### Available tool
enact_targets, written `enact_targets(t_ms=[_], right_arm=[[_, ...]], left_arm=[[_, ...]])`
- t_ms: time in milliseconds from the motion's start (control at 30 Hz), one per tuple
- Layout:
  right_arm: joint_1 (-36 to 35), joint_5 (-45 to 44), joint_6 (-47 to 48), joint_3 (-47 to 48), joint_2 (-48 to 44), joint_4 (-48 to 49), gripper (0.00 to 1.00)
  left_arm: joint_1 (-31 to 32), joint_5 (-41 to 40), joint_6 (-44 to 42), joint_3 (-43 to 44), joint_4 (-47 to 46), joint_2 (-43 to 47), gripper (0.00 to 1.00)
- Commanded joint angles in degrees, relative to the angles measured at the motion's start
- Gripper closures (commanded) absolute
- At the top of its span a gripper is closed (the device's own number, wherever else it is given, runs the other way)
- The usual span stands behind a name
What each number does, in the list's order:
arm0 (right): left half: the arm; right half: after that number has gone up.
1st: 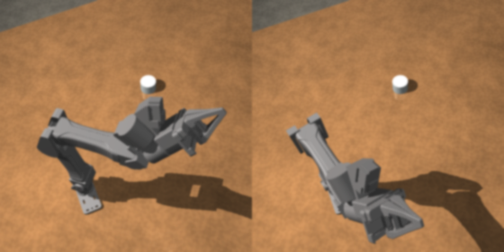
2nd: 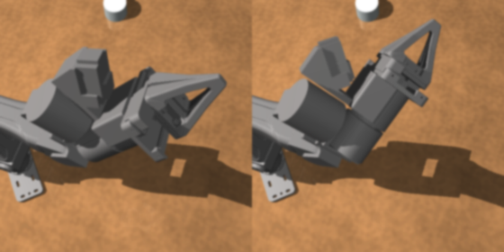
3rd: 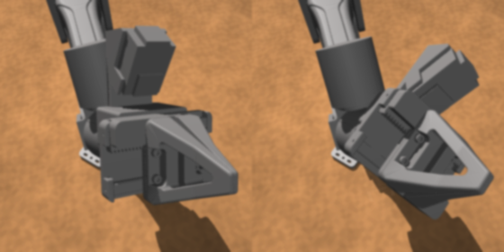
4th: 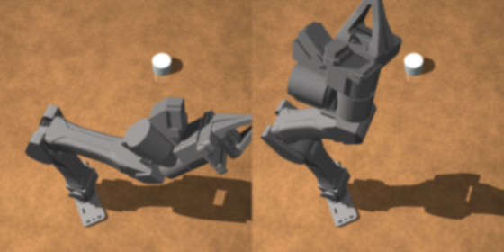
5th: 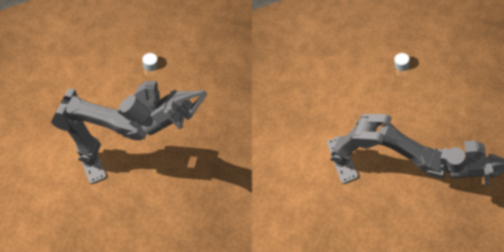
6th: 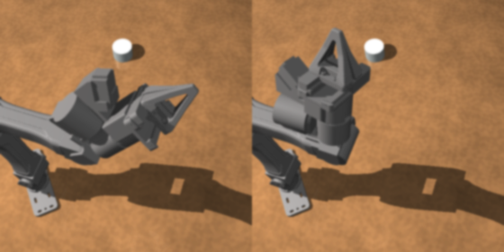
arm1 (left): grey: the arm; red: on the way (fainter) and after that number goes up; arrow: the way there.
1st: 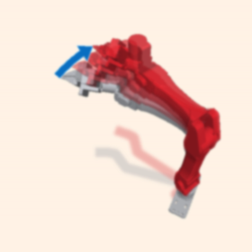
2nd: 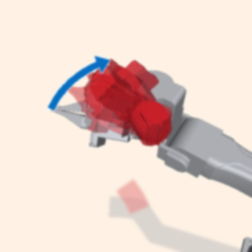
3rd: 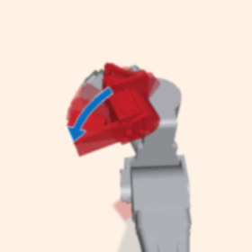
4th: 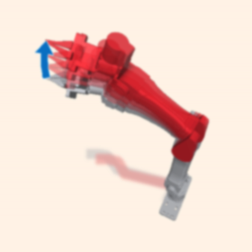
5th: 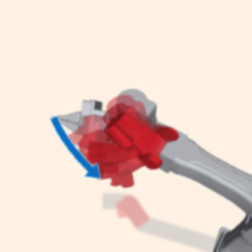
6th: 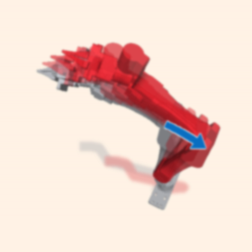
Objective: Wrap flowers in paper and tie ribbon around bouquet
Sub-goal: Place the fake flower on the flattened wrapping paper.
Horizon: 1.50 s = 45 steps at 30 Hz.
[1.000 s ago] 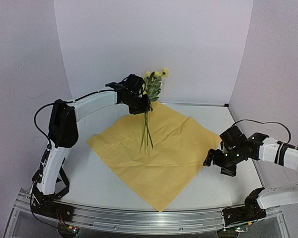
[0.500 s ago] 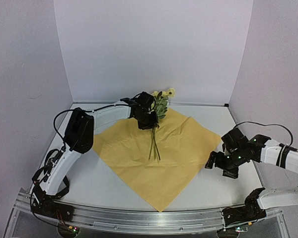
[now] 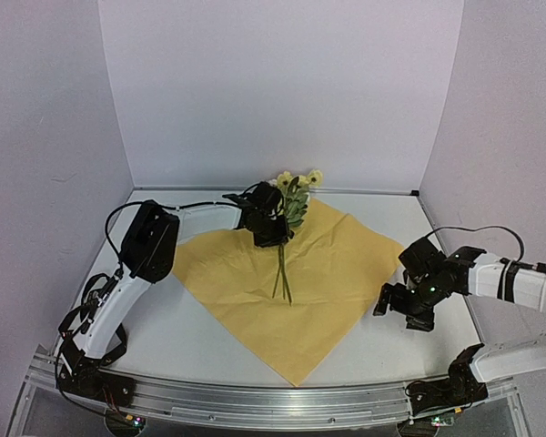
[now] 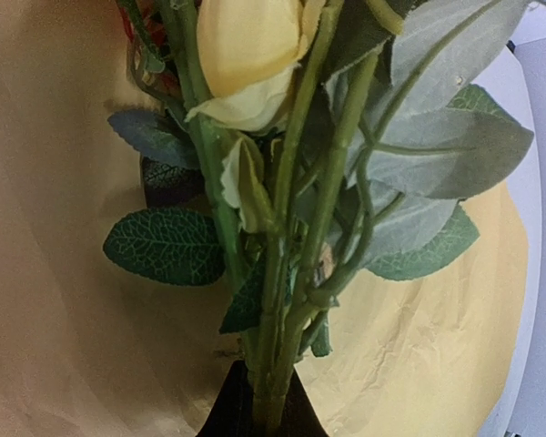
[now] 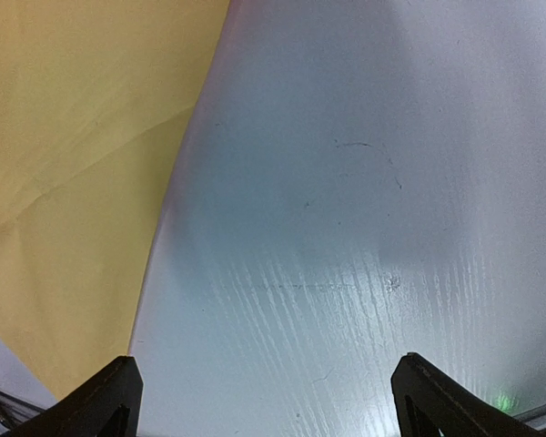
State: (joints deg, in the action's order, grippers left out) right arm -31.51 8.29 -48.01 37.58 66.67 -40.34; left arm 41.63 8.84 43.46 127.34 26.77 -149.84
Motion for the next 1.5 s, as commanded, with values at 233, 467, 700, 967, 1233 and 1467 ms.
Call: enact_targets(t_ms=[233,467,700,967,1233,1467], right_arm=[[0.31,1.81,-1.51,0.10,3.09,3.89,0.02],[0.30,2.24,-2.77,-0.24,4.04,5.44,0.02],[0.30,1.64,-3.51,-0.75,2.79,5.52,0.02],[0.22,1.92,-3.80,-0.87,2.75,5.46,0.02],[0.13,2.81,-2.75,0.25,3.99,5.44,0.03],[-4.90,2.07,10.34,5.91,3.90,0.65,0.05]], left_arm=[[-0.23,-3.49,-1.43,-22.12,-3.05,13.54,1.00],[-0.23,-2.83,-1.57,-20.33,-1.61,14.17,1.00],[-0.17,-1.94,-0.40,-13.33,1.91,12.60,0.86],[-0.06,-0.05,0.37,-11.77,1.71,13.34,0.60],[0.30,-0.24,-0.17,-16.12,0.16,16.86,0.36],[0.30,-1.47,-2.61,-22.08,-1.08,25.43,0.16]])
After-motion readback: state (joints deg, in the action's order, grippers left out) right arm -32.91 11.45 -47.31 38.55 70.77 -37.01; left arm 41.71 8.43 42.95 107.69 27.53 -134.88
